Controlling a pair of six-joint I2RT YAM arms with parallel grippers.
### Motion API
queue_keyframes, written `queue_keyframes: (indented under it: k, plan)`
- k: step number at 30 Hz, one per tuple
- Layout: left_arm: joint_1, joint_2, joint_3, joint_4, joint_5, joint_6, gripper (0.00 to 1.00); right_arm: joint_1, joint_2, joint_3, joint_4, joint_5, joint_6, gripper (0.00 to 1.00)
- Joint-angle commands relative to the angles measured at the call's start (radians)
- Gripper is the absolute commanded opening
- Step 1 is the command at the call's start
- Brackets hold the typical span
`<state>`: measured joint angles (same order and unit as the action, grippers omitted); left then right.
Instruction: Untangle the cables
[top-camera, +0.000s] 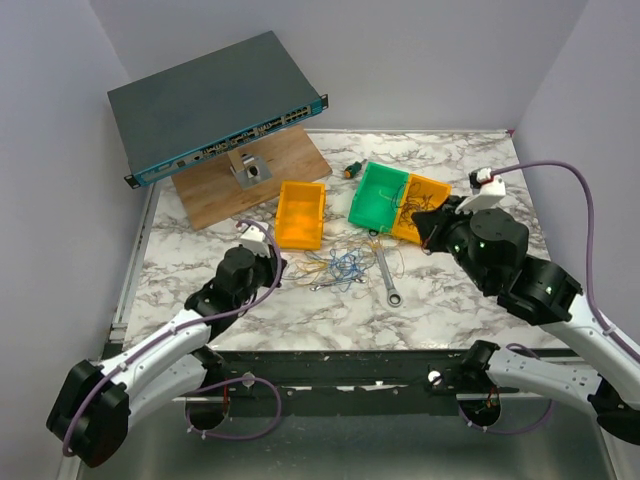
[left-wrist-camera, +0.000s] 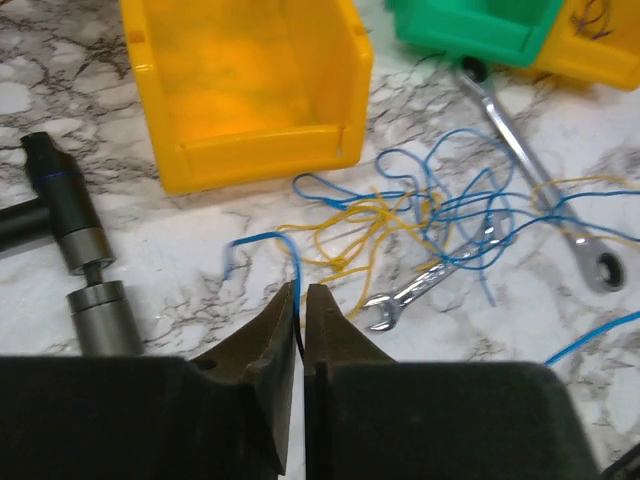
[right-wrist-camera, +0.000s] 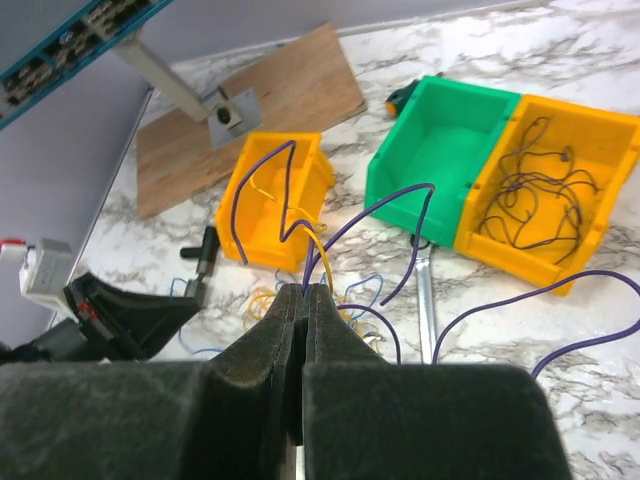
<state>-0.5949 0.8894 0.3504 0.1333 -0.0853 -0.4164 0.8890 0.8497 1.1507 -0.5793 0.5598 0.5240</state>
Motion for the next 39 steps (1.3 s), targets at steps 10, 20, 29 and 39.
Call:
queue_keyframes:
  k: [10,20,29,39]
  plan:
    - [-0.004,-0.107,-0.123,0.379,0.503,0.05,0.75,0.006,0.162,-0.018,0.208,-0.636,-0.016,0.01]
    - [-0.075,-0.153,-0.183,0.542,0.553,0.091,0.76,0.006,0.311,0.008,0.386,-0.946,0.071,0.01]
    - [-0.089,-0.093,-0.199,0.649,0.508,0.091,0.63,0.005,0.374,-0.032,0.565,-1.14,0.195,0.01]
    - [-0.089,-0.094,-0.14,0.462,0.35,0.074,0.0,0.005,0.306,-0.048,0.354,-0.842,0.111,0.01]
